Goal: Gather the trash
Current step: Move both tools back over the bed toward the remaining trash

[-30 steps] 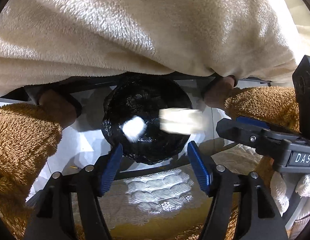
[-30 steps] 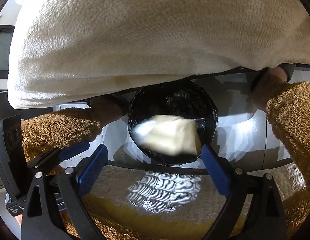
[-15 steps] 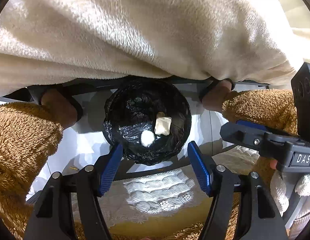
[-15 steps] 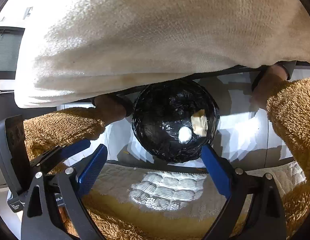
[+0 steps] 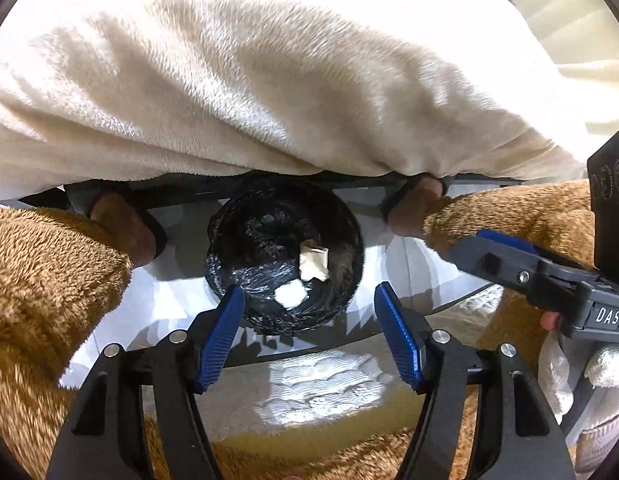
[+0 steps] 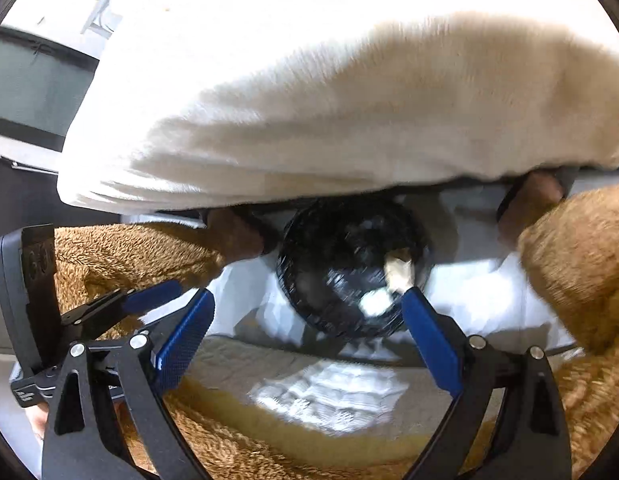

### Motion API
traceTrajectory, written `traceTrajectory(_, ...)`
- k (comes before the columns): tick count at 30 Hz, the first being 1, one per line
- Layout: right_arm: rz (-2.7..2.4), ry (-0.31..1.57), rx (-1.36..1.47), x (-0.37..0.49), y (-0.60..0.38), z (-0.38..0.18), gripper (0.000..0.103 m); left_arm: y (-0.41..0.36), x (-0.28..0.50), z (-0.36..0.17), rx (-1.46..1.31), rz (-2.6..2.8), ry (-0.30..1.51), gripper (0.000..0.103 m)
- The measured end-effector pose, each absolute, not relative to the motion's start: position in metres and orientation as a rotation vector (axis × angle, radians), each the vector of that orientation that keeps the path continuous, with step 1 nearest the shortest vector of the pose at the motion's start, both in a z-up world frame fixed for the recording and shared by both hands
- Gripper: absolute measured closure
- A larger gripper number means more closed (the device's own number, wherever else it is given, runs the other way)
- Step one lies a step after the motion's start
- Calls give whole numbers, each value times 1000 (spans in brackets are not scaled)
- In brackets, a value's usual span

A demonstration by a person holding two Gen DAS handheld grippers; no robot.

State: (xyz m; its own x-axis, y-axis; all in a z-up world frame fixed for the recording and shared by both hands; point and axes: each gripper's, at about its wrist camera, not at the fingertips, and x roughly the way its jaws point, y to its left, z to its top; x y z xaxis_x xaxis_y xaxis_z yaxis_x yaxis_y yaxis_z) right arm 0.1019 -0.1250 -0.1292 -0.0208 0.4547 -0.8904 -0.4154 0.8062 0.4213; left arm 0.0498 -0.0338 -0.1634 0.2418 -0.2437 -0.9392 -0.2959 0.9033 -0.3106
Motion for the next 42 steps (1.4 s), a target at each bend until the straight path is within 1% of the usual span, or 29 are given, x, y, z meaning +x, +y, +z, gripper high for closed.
traceTrajectory(8,753,1254,22,100,-131,-83,9,-36,42,-137,-464,24,1262,36)
traceTrajectory(14,786,1034,-61,111,-127,-36,9,-25,50,-107,-457,28,1185,36)
traceTrajectory(19,807,950,-79,138,-118,-15,9,-8,62,-78,-422,50,1115,36)
traceTrajectory(24,835,886,-100,171,-106,-7,9,14,77,-53,-417,78,1052,36)
traceTrajectory(28,867,829,-170,193,-95,-4,9,37,91,-36,-423,95,1017,36)
traceTrajectory(31,889,809,-218,211,-85,-5,9,51,104,-27,-432,106,992,31)
traceTrajectory(37,947,817,-278,236,-66,-18,9,77,135,-20,-468,111,960,30)
traceTrajectory(39,937,821,-302,242,-60,-24,6,83,149,-19,-469,104,957,28)
traceTrajectory(40,932,820,-312,244,-57,-26,6,85,154,-19,-467,104,955,25)
traceTrajectory(42,935,820,-329,248,-54,-29,6,90,167,-18,-462,104,946,24)
